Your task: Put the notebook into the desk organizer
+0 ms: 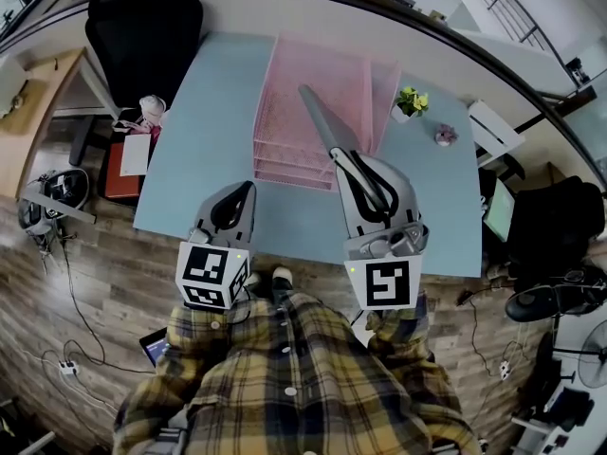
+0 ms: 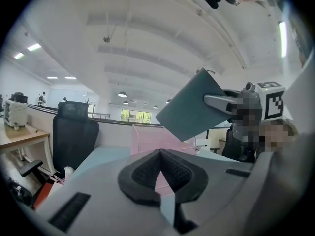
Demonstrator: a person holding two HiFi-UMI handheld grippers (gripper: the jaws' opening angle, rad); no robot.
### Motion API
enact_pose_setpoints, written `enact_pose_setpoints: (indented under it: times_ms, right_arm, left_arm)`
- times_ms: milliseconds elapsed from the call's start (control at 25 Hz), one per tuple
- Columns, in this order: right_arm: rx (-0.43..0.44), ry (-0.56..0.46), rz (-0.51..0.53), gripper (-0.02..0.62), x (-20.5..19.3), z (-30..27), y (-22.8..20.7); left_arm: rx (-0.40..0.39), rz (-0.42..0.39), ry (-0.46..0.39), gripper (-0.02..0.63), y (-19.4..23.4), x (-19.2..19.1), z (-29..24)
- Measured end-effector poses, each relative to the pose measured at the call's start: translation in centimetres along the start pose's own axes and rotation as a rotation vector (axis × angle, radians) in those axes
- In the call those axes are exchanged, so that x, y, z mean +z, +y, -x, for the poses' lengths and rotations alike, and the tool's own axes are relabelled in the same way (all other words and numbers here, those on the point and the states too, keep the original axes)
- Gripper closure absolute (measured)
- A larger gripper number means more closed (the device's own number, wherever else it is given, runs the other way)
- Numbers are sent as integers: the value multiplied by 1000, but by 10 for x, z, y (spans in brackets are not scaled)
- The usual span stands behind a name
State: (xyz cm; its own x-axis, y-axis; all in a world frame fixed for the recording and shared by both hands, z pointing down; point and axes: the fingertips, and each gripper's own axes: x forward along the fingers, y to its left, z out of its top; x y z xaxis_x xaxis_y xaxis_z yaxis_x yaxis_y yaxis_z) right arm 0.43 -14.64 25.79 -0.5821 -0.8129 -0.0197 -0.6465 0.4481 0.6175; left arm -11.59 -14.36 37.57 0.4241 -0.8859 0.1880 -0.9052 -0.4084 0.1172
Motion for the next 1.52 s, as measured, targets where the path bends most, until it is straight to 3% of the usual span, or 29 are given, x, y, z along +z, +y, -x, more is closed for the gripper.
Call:
enact_pose_setpoints:
  times_ms: [360, 600, 1160, 1520]
  right_arm:
    - [9, -19, 159, 535, -14, -44, -15]
    - [25, 31, 269, 535, -38, -77, -20]
    - [116, 94, 507, 534, -87, -145, -8]
    - [234, 150, 687, 531, -114, -166, 9]
  left_arm:
    - [33, 3, 0, 612, 7, 2, -16]
    - [57, 9, -1, 612, 18, 6, -31]
    - [75, 22, 17, 612, 38, 5, -55]
    - [66, 26, 31, 612, 40, 2, -60]
